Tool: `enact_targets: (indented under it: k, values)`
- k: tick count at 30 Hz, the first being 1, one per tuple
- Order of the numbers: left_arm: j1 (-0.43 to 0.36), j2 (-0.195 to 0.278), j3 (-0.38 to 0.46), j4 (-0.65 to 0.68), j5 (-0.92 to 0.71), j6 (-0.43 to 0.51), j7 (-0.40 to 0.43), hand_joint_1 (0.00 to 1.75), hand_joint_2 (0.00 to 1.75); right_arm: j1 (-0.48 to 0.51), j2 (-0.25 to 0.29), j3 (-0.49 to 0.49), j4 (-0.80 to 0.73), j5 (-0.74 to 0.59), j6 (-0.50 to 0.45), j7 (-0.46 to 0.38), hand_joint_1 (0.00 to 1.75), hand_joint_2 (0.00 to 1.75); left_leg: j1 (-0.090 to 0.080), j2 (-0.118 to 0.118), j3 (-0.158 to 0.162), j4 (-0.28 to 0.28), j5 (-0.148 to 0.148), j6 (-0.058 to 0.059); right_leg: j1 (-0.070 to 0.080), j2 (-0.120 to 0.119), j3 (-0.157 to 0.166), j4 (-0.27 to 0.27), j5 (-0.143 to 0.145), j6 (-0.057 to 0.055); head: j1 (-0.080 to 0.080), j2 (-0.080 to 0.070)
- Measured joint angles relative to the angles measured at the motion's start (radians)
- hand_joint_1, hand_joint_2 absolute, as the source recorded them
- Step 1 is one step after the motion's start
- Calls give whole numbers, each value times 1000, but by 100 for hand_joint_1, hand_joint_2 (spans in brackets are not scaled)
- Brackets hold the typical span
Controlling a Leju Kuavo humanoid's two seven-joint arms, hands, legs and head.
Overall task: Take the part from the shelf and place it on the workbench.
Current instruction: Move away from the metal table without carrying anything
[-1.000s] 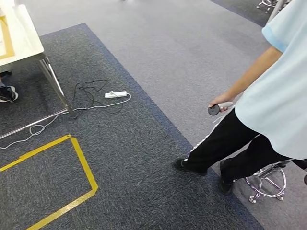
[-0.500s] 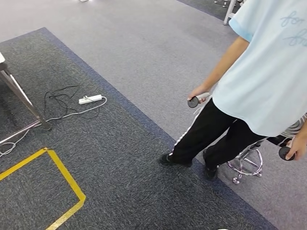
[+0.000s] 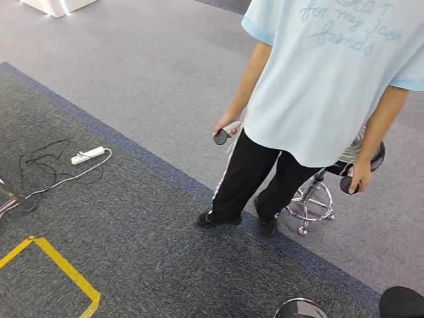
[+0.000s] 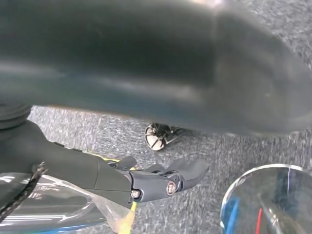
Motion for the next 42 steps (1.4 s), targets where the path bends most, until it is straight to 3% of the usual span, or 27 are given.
enact_targets:
  k: [2, 3, 5, 6, 7, 8, 10, 12, 14, 15, 17, 19, 21, 23, 25, 27, 29, 30, 31, 32, 34, 36, 38, 39, 40, 42]
  values:
    - [0, 0, 3, 1, -5, 0, -4, 0, 0, 0, 0, 0, 0, 0, 0, 0, 0, 0, 3, -17, 36, -102, 80, 1, -2, 32, 1, 8, -5, 4, 0, 0]
    - [0, 0, 4, 1, -7, 0, -5, 0, 0, 0, 0, 0, 0, 0, 0, 0, 0, 0, 6, -43, 61, -164, 110, 2, -1, 46, -3, 16, -10, 10, 0, 0]
    - [0, 0, 9, 3, -11, 0, -8, 0, 0, -2, 0, 0, 0, 0, 0, 0, 0, 0, 8, -84, 90, -240, 130, 8, -3, 71, -16, 29, -17, 23, 0, 0]
    - [-1, 0, 11, 4, -12, 0, -9, 0, 0, -1, 0, -1, 0, 0, 0, 0, 0, 0, 7, -90, 92, -246, 123, 13, -5, 82, -25, 31, -18, 31, 0, 0]
    - [-2, -1, 13, 4, -13, 0, -10, 0, 0, 1, 0, -1, 0, 0, 0, 0, 0, 0, 5, -81, 92, -249, 123, 19, -9, 92, -30, 30, -17, 38, 0, 0]
    - [-3, -1, 14, 5, -15, 0, -10, 0, 0, 4, 0, -1, 0, 0, 0, 0, 0, 0, 5, -69, 93, -252, 125, 26, -11, 89, -35, 32, -18, 43, -1, 0]
    - [-3, -2, 16, 5, -16, 0, -11, 0, 0, 5, 0, -2, 0, 0, 0, 0, 0, 0, 6, -42, 97, -260, 128, 41, -10, 38, -61, 80, -47, 52, 5, 0]
    - [-3, -2, 19, 5, -16, 0, -12, 0, 0, 1, 0, -2, 0, 0, 0, 0, 0, 0, 2, -10, 99, -263, 127, 50, -10, -26, -127, 206, -111, 58, 10, 0]
    - [-2, -2, 21, 6, -16, 0, -12, 0, 0, -1, 0, -2, 0, 0, 0, 0, 0, 0, -2, 23, 100, -263, 124, 52, -12, -45, -187, 313, -146, 63, 10, 0]
    - [-3, -2, 22, 6, -16, 0, -12, 0, 0, 0, 0, -2, 0, 0, 0, 1, 0, 0, -3, 38, 101, -263, 122, 51, -13, -49, -191, 317, -136, 64, 10, 0]
    - [-3, -2, 22, 6, -17, -1, -12, 0, 0, 2, 0, -2, 0, 0, 0, 1, 0, 0, -4, 63, 107, -263, 117, 48, -11, -65, -135, 213, -74, 60, 11, 0]
    - [-3, -2, 23, 6, -20, -1, -12, 0, 0, 0, 0, -2, 0, 0, -1, 1, 0, 0, -6, 83, 117, -263, 110, 40, -6, -104, -61, 80, -25, 49, 10, 0]
    - [-4, -2, 23, 6, -22, -1, -12, 0, 0, -2, 0, -2, 0, 0, -1, 2, 0, 0, -7, 100, 126, -265, 105, 27, 1, -118, -39, 35, -16, 36, 8, 0]
    - [-5, -2, 23, 7, -25, -1, -12, 0, 0, -1, -1, -3, 0, 0, -2, 2, 0, 0, -4, 110, 136, -269, 102, 14, 2, -95, -37, 27, -11, 24, 8, 0]
    - [-5, -1, 23, 7, -28, -1, -12, 0, 0, 1, -1, -3, 0, 0, -3, 3, 0, 0, -1, 71, 130, -237, 74, 5, -3, -73, -23, 13, 0, 11, 4, 0]
    - [-5, 0, 25, 8, -30, -1, -13, 0, 0, 0, -1, -3, 0, 0, -3, 4, 0, 0, -1, 17, 83, -125, 9, 4, -3, -50, -16, 8, 6, 2, -1, 0]
    - [-4, 0, 29, 9, -33, -1, -13, 0, 0, -1, -1, -3, 0, 0, -2, 5, 0, 0, -3, 3, 24, -7, -34, 6, 1, -22, -16, 9, 5, 0, -1, 0]
    - [-4, 0, 31, 9, -35, -1, -13, 0, 0, -1, -1, -3, 0, 0, -1, 5, 0, 0, -3, 1, 10, 10, -26, 8, 2, -7, -15, 9, 5, -1, -1, 0]
    - [-4, 0, 32, 10, -36, -1, -13, 0, 0, 0, -1, -3, 0, 0, -1, 5, 0, 0, -4, -1, 15, -14, 3, 11, 3, 9, -13, 10, 4, -1, -1, 0]
    - [-4, 0, 33, 10, -37, -1, -13, 0, 0, 0, -1, -3, 0, 0, -1, 5, 0, 0, -4, -9, 36, -71, 46, 14, 3, 24, -11, 12, 3, 0, -1, 0]
    - [-4, 1, 37, 10, -38, -1, -13, 0, 0, -1, -1, -3, 0, 0, -1, 5, 0, 0, -2, -58, 86, -203, 114, 23, 3, 52, -12, 17, -1, 5, -1, 0]
    - [-5, 0, 41, 11, -40, -1, -13, 0, 0, -2, -1, -3, 0, 0, -1, 6, 0, 0, -4, -94, 106, -261, 129, 29, -1, 75, -22, 21, -1, 17, -1, 0]
    - [-8, -1, 43, 11, -42, -1, -14, 0, 0, 2, -1, -3, 0, 0, -1, 7, 0, 0, -6, -78, 107, -270, 131, 35, -7, 96, -35, 20, 2, 32, -1, 0]
    - [-9, -2, 44, 11, -44, -1, -14, 0, 0, 5, -1, -3, 0, 0, -1, 7, 0, 0, -6, -67, 110, -276, 134, 40, -8, 87, -41, 26, -3, 38, 0, 0]
    - [-10, -2, 45, 12, -46, -1, -14, 0, 0, 6, -1, -3, 0, 0, -1, 7, 0, 0, -5, -55, 113, -283, 137, 45, -7, 62, -54, 48, -18, 42, 3, 0]
    - [-10, -2, 47, 12, -50, -1, -15, 0, 0, 2, -1, -3, 0, 0, -6, 6, 0, 0, -6, -29, 117, -290, 139, 52, -6, -10, -106, 153, -79, 50, 7, 0]
